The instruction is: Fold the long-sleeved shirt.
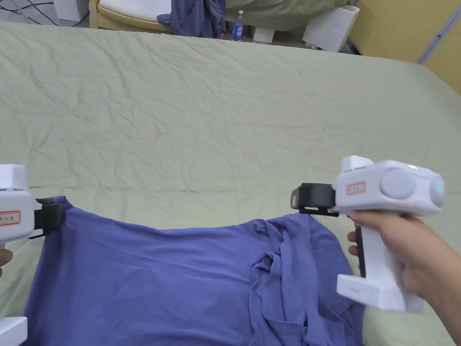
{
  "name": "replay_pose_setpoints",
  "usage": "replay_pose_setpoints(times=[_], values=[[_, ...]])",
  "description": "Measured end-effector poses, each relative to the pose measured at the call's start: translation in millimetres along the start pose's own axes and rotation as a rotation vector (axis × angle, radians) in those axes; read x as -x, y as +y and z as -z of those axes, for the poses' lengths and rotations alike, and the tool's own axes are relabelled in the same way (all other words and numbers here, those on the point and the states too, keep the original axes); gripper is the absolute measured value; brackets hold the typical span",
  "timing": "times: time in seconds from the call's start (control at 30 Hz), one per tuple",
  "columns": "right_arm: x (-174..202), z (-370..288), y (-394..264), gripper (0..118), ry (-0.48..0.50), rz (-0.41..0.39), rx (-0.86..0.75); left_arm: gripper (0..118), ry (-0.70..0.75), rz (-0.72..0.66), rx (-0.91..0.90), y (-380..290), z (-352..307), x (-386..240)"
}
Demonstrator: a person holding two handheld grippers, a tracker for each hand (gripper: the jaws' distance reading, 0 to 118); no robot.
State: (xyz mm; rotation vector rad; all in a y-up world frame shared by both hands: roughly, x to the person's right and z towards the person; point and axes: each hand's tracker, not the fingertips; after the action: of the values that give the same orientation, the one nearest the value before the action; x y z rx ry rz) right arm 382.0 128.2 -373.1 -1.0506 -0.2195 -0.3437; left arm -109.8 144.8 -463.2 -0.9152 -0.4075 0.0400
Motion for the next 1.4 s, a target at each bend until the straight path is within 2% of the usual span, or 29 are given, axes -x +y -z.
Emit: replay_pose_setpoints(times=[0.07,0.13,0.2,0.27,0.33,0.4,0.43,0.47,0.5,0.53,0.63,0.77,0.9,1.03,1.17,1.27,1.4], values=[[-3.2,31.9,16.7,116,0.023,0.046,0.116,2,-0.002,-0.001,0.0,-0.6,0.6,4.2],[11.8,42.9,16.4,113,-0.012,0.084,0.192,2,-0.005,0.005,-0.003,-1.1,1.5,8.8],[15.6,58.9,14.2,104,-0.067,0.062,0.218,2,-0.012,0.001,0.0,-4.6,5.3,13.8],[15.1,70.7,15.2,63,-0.147,0.068,0.259,2,-0.02,-0.009,0.009,-6.7,10.3,19.6],[11.7,73.6,11.2,58,-0.173,0.092,0.298,2,-0.021,-0.013,0.017,-11.6,14.0,22.4],[9.3,68.3,16.0,56,-0.139,0.079,0.283,2,-0.021,-0.016,0.023,-14.2,15.2,25.9],[6.4,65.5,17.8,40,-0.129,0.081,0.287,2,-0.022,-0.016,0.022,-15.0,14.9,27.7],[4.0,61.2,19.8,16,-0.124,0.08,0.288,2,-0.026,-0.016,0.022,-17.8,13.2,26.5],[3.7,52.7,17.9,9,-0.114,0.082,0.268,2,-0.028,-0.013,0.021,-18.8,11.7,27.0],[4.0,47.1,17.7,9,-0.102,0.08,0.259,2,-0.03,-0.009,0.018,-19.5,10.0,27.6],[10.6,20.3,11.4,9,-0.078,0.005,0.188,2,-0.039,0.001,0.006,-23.3,-0.5,27.8],[9.2,-30.0,-15.6,9,-0.036,0.015,0.046,2,-0.097,0.013,-0.04,-31.2,-28.3,31.5],[7.8,-80.2,-51.4,9,-0.002,-0.071,-0.025,2,-0.114,0.055,-0.069,-46.4,-64.4,32.3],[-0.9,-119.7,-93.5,9,0.043,-0.076,-0.038,2,-0.127,0.098,-0.061,-69.0,-99.0,32.8],[-5.0,-143.2,-143.6,9,0.02,-0.169,-0.015,2,-0.168,0.111,-0.004,-103.0,-129.4,32.8],[-9.3,-146.1,-180.1,9,-0.006,-0.208,0.031,2,-0.188,0.1,0.068,-130.0,-141.8,32.7],[-25.0,-129.1,-214.8,9,-0.016,-0.236,0.101,2,-0.173,0.151,0.175,-165.6,-142.6,29.0]])
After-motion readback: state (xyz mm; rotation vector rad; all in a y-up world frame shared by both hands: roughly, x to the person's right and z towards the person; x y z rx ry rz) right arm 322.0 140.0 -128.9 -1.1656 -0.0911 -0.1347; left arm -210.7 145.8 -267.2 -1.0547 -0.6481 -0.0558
